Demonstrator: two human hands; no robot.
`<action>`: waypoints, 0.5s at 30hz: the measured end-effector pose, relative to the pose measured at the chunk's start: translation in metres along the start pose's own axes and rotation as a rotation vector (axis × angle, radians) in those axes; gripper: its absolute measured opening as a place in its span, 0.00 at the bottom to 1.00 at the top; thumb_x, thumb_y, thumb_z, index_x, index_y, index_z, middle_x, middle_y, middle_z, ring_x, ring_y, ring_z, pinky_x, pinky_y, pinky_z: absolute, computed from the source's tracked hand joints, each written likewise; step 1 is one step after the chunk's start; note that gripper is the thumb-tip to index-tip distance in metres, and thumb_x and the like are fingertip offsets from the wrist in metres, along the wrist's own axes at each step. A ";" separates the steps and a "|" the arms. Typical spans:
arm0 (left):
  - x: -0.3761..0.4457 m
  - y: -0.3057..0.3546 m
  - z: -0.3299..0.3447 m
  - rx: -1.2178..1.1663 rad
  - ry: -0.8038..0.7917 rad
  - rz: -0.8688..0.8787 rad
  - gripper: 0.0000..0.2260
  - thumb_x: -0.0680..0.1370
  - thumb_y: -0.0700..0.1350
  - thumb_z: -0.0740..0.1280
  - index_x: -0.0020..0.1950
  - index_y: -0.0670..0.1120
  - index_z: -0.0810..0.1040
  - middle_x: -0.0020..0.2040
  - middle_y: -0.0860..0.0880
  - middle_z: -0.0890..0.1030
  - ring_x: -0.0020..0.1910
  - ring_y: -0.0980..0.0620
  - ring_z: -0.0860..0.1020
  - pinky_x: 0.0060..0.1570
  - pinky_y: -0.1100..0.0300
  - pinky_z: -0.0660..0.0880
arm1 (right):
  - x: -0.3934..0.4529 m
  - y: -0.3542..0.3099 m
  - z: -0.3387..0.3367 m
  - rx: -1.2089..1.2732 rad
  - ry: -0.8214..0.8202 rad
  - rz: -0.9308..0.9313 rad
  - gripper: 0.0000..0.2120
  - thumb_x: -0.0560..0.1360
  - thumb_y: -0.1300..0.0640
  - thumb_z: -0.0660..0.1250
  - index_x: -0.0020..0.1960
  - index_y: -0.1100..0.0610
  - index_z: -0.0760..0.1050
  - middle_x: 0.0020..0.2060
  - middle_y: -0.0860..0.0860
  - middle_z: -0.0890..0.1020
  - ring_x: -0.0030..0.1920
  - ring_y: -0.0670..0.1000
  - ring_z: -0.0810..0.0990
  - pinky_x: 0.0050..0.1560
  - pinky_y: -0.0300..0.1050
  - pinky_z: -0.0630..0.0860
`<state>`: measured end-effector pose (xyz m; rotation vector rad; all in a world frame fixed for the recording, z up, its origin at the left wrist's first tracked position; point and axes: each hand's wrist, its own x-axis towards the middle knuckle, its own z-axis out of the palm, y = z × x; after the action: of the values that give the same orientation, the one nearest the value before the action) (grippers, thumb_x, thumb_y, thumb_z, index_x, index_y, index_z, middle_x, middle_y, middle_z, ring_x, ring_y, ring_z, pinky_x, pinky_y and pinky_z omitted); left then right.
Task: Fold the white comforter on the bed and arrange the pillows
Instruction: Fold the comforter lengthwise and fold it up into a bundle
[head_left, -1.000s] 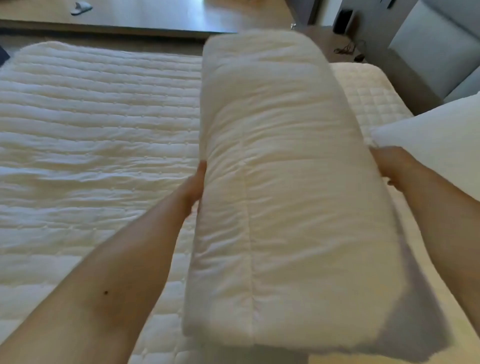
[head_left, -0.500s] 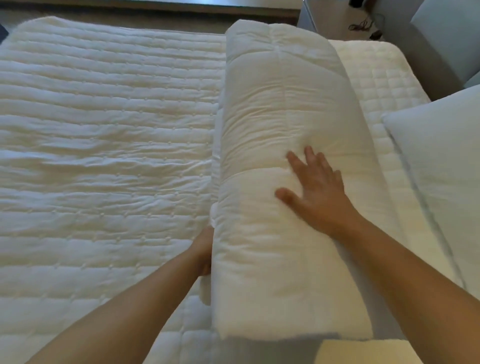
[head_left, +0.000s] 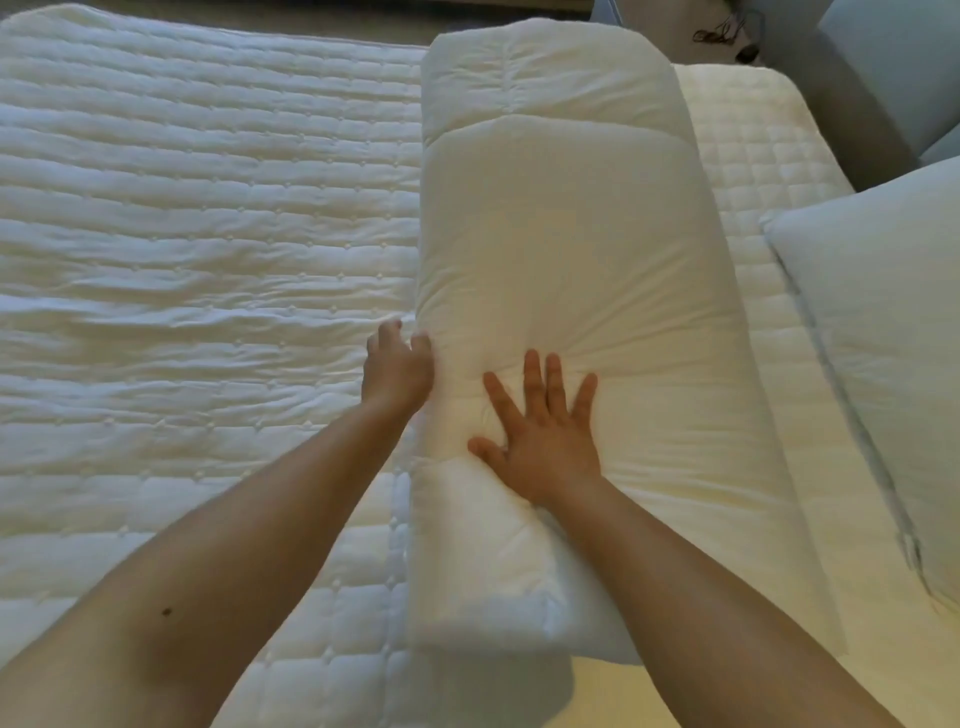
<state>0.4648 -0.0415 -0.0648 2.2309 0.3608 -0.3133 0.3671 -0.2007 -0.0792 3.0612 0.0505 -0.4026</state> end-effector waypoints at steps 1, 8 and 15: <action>0.008 0.027 -0.001 0.028 0.024 0.143 0.24 0.82 0.53 0.54 0.77 0.46 0.60 0.77 0.43 0.62 0.73 0.41 0.64 0.70 0.43 0.64 | 0.001 -0.002 0.002 0.000 -0.001 0.002 0.37 0.74 0.27 0.43 0.77 0.41 0.36 0.77 0.59 0.34 0.75 0.63 0.30 0.66 0.74 0.31; 0.075 0.127 0.039 0.771 -0.137 0.766 0.27 0.82 0.61 0.46 0.80 0.60 0.43 0.81 0.50 0.37 0.79 0.42 0.36 0.74 0.36 0.38 | -0.003 -0.003 0.004 0.130 0.046 -0.015 0.38 0.73 0.26 0.45 0.78 0.41 0.50 0.79 0.57 0.47 0.78 0.62 0.43 0.71 0.71 0.37; 0.120 0.108 0.081 0.854 -0.240 0.700 0.27 0.81 0.63 0.42 0.79 0.62 0.40 0.81 0.52 0.37 0.79 0.44 0.35 0.73 0.36 0.35 | 0.028 0.124 -0.061 0.292 0.317 0.075 0.37 0.74 0.30 0.45 0.75 0.49 0.63 0.78 0.53 0.59 0.77 0.58 0.54 0.75 0.59 0.51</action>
<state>0.6066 -0.1522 -0.0792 2.9010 -0.8263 -0.3845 0.4151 -0.3203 -0.0219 3.3692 -0.1203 0.0927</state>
